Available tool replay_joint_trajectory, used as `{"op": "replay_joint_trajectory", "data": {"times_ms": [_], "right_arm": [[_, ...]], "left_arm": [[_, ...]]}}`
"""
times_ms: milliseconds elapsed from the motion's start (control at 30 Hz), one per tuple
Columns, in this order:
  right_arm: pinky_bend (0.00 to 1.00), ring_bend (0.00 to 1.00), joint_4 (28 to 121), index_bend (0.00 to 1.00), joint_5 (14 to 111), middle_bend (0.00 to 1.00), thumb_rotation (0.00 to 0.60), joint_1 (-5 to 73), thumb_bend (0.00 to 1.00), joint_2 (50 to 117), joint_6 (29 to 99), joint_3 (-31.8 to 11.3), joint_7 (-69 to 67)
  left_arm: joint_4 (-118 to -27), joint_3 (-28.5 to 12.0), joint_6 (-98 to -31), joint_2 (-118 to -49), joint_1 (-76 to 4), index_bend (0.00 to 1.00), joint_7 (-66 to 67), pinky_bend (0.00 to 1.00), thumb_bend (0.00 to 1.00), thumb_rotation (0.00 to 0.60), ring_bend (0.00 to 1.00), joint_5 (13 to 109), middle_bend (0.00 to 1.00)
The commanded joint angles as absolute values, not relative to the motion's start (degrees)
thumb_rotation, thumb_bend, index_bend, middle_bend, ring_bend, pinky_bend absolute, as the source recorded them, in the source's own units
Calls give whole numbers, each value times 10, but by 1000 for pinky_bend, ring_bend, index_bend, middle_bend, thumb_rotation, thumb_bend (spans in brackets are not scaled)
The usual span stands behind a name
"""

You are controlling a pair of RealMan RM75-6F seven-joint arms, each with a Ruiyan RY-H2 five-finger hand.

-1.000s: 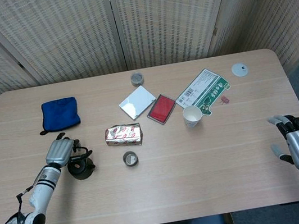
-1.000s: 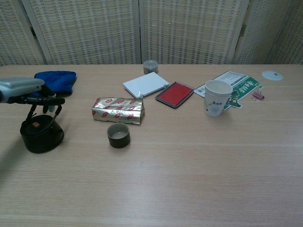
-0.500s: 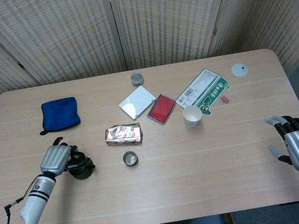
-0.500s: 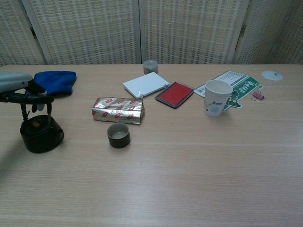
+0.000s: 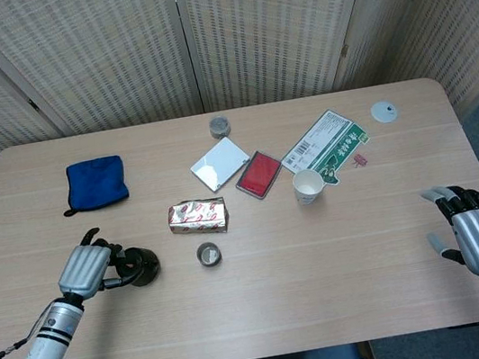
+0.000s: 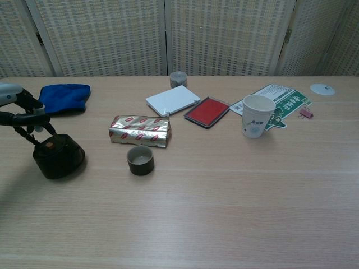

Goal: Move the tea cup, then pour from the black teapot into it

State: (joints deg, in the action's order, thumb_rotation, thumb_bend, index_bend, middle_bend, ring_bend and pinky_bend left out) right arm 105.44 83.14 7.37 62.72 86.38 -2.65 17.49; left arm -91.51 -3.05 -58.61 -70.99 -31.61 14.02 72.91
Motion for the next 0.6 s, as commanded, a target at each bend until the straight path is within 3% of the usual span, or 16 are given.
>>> {"op": "replay_joint_trajectory", "data": {"times_ms": [33, 167, 600], "right_arm": [[252, 183, 1053, 236, 832, 237, 600, 73, 249, 627, 864, -27, 174], [252, 183, 1051, 236, 832, 237, 600, 71, 249, 627, 862, -30, 171], [252, 183, 1048, 236, 836, 237, 600, 64, 249, 627, 861, -32, 166]], "left_arm": [[-919, -26, -601, -711, -307, 502, 139, 73, 138, 56, 332, 742, 508], [-918, -19, -616, -714, -298, 496, 141, 72, 138, 140, 331, 757, 508], [-892, -24, -609, -730, -298, 498, 147, 72, 138, 148, 331, 748, 508]]}}
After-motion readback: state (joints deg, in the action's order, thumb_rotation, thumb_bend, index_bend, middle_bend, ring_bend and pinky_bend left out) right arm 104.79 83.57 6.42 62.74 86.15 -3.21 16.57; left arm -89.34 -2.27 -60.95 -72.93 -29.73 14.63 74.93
